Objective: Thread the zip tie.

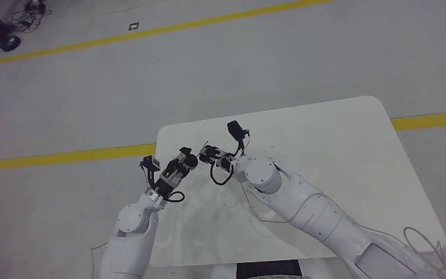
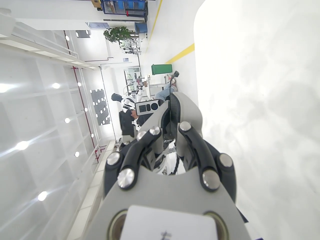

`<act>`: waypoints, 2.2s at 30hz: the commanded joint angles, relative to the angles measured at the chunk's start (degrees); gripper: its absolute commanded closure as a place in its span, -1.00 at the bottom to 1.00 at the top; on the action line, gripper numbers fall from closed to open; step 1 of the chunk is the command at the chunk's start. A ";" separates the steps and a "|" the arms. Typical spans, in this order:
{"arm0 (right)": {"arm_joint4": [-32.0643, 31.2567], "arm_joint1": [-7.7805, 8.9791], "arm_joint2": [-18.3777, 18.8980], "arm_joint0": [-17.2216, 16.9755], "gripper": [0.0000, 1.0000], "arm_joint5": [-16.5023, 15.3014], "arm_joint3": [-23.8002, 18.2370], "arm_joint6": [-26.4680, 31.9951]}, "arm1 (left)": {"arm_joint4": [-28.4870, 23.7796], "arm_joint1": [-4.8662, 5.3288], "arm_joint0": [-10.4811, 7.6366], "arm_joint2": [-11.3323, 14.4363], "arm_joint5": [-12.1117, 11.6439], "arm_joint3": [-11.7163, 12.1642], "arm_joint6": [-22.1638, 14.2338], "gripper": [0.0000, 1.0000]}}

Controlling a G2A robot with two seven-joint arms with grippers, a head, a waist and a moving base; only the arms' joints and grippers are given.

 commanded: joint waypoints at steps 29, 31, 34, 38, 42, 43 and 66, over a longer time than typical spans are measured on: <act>-1.46 -2.19 0.52 0.41 1.00 0.01 0.91 -1.13 | -0.08 0.82 -0.50 -1.20 1.21 1.23 -2.88 0.86; -1.62 -2.30 0.64 0.41 1.00 -0.08 1.06 -1.08 | 0.00 0.85 -0.65 -1.18 1.13 1.42 -2.92 0.72; -1.87 -2.44 0.80 0.41 1.00 -0.25 1.23 -0.97 | 0.14 0.91 -0.82 -1.10 1.05 1.65 -3.01 0.76; -2.28 -2.59 1.00 0.39 1.00 -0.48 1.41 -0.69 | 0.24 0.96 -1.02 -0.91 0.96 1.97 -3.20 0.92; -2.63 -2.75 1.23 0.32 1.00 -0.39 1.50 -0.49 | 0.17 1.02 -1.16 -0.79 0.84 2.24 -3.33 0.90; -2.69 -2.78 1.24 0.31 1.00 -0.37 1.52 -0.47 | 0.15 1.03 -1.18 -0.78 0.83 2.27 -3.35 0.92; -3.28 -3.45 3.19 -0.53 -1.00 -0.57 2.65 0.50 | 0.54 1.52 -1.68 -0.89 0.02 3.33 -4.48 1.00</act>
